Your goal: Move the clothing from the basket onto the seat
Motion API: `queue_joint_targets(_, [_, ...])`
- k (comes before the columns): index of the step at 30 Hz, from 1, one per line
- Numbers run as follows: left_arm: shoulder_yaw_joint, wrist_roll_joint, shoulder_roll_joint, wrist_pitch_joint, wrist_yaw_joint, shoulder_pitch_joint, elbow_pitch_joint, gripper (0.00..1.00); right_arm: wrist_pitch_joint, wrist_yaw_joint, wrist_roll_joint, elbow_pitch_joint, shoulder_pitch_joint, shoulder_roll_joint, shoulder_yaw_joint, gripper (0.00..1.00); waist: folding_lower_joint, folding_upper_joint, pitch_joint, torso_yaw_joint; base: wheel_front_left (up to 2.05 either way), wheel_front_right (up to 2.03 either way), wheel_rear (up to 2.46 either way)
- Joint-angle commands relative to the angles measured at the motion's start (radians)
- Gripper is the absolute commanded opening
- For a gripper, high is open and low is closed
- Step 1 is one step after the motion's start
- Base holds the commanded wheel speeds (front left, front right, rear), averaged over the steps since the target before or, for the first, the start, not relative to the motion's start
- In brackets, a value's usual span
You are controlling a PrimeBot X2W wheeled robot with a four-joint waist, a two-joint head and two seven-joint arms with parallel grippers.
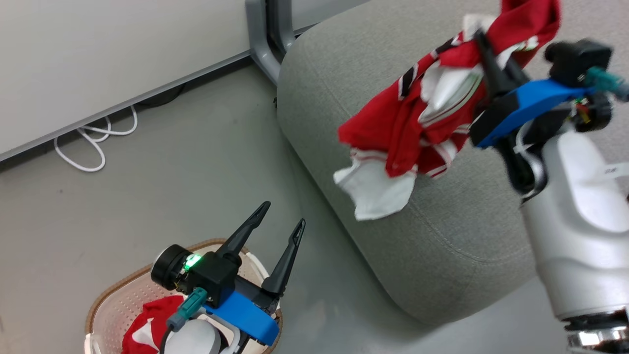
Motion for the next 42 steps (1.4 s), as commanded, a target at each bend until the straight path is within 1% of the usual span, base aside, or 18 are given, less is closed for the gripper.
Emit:
queue_joint_targets(1, [-0.008, 0.006, 0.006, -0.005, -0.002, -0.027, -0.005, 1.0, 0.013, 0.0, -0.005, 0.006, -0.044, -0.023, -0.033, 0.0, -0.0001, 0.0, 0.04, 0.044, 0.0, 0.0, 0.0])
queue_joint_targets(4, [-0.023, 0.009, 0.013, -0.005, -0.002, -0.057, -0.017, 1.0, 0.036, 0.0, -0.048, 0.015, -0.121, -0.102, -0.112, 0.0, -0.0001, 0.0, 0.084, 0.091, 0.0, 0.0, 0.0])
queue_joint_targets(10, [-0.043, 0.021, 0.036, -0.005, -0.002, -0.12, -0.051, 1.0, 0.047, 0.0, -0.099, 0.006, -0.226, -0.216, -0.296, 0.0, -0.0001, 0.0, 0.2, 0.18, 0.0, 0.0, 0.0])
queue_joint_targets(13, [-0.046, 0.029, 0.044, -0.005, -0.002, -0.154, -0.072, 1.0, 0.031, 0.0, -0.129, -0.007, -0.238, -0.259, -0.354, 0.0, -0.0001, 0.0, 0.262, 0.218, 0.0, 0.0, 0.0])
queue_joint_targets(19, [-0.076, 0.051, 0.057, -0.004, -0.002, -0.219, -0.108, 1.0, 0.0, 0.0, -0.15, 0.024, -0.186, -0.296, -0.486, 0.0, -0.0001, 0.0, 0.374, 0.282, 0.0, 0.0, 0.0])
queue_joint_targets(24, [-0.095, 0.069, 0.063, -0.004, -0.002, -0.268, -0.123, 1.0, -0.037, 0.0, -0.147, 0.082, -0.158, -0.291, -0.56, 0.0, -0.0001, 0.0, 0.434, 0.307, 0.0, 0.0, 0.0])
queue_joint_targets(29, [-0.101, 0.074, 0.076, -0.004, -0.002, -0.287, -0.127, 1.0, -0.074, 0.0, -0.154, 0.162, -0.163, -0.285, -0.578, 0.0, -0.0001, 0.0, 0.45, 0.3, 0.0, 0.0, 0.0])
queue_joint_targets(34, [-0.102, 0.07, 0.079, -0.004, -0.002, -0.287, -0.119, 1.0, -0.104, 0.0, -0.159, 0.221, -0.182, -0.285, -0.568, 0.0, -0.0001, 0.0, 0.442, 0.287, 0.0, 0.0, 0.0])
queue_joint_targets(35, [-0.102, 0.068, 0.079, -0.004, -0.002, -0.285, -0.116, 1.0, -0.109, 0.0, -0.16, 0.229, -0.184, -0.286, -0.565, 0.19, -0.0001, 0.0, 0.438, 0.285, 0.0, 0.0, 0.0])
queue_joint_targets(36, [-0.103, 0.067, 0.078, -0.004, -0.002, -0.285, -0.114, 1.0, -0.115, 0.0, -0.162, 0.237, -0.186, -0.289, -0.559, 0.62, -0.0001, 0.0, 0.434, 0.283, 0.0, 0.0, 0.0])
queue_joint_targets(37, [-0.103, 0.064, 0.078, -0.004, -0.002, -0.284, -0.111, 1.0, -0.119, 0.0, -0.165, 0.245, -0.186, -0.291, -0.555, 1.0, -0.0001, 0.0, 0.43, 0.282, 0.0, 0.0, 0.0])
queue_joint_targets(42, [-0.104, 0.05, 0.066, -0.004, -0.002, -0.272, -0.097, 1.0, -0.14, 0.0, -0.169, 0.268, -0.171, -0.293, -0.527, 1.0, -0.0001, 0.0, 0.39, 0.278, 0.0, 0.0, 0.0])
